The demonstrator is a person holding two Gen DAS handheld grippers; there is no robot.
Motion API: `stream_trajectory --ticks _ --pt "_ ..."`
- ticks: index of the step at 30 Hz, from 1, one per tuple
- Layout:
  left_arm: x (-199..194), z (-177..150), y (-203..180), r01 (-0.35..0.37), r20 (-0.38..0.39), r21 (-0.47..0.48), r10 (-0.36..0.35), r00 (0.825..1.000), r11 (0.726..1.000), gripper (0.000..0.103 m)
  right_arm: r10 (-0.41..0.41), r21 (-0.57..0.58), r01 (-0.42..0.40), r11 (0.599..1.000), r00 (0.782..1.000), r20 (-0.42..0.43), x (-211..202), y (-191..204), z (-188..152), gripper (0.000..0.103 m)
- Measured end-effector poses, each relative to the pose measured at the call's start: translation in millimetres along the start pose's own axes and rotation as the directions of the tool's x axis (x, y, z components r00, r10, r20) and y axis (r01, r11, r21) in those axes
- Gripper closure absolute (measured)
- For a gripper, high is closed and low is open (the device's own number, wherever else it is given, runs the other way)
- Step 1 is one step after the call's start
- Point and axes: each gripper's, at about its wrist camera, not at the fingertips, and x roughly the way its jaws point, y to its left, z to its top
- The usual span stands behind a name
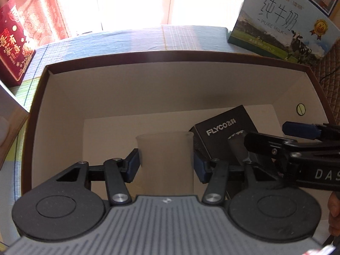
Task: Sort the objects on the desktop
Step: 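Carry the cup and shaver box over the brown box with both tools, then open both tools to release the cup and shaver box into the box, then withdraw both tools from the box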
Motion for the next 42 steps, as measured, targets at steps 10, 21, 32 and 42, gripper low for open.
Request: stream_trajectory --ticks 10,21,32,42 --pt "-12 -3 -4 -0.008 0.026 0.008 0.008 1.000 1.000 0.037 0.024 -0.048 -0.024 0.999 1.000 0.006 -13 4 -5 0.013" --pt "-50 -27 -1 -0.047 0.053 0.014 0.046 0.998 0.999 0.032 0.053 -0.130 -0.046 0.990 0.997 0.055 -53 21 -23 0.007" --pt "-98 -55 -11 -0.074 0.103 0.033 0.070 0.992 0.997 0.026 0.047 -0.177 -0.028 0.984 0.994 0.103 -98 34 -50 0.002" --pt "-137 -85 -26 -0.073 0.145 0.041 0.067 0.987 0.996 0.026 0.035 -0.166 -0.012 0.986 0.990 0.136 -139 39 -78 0.002"
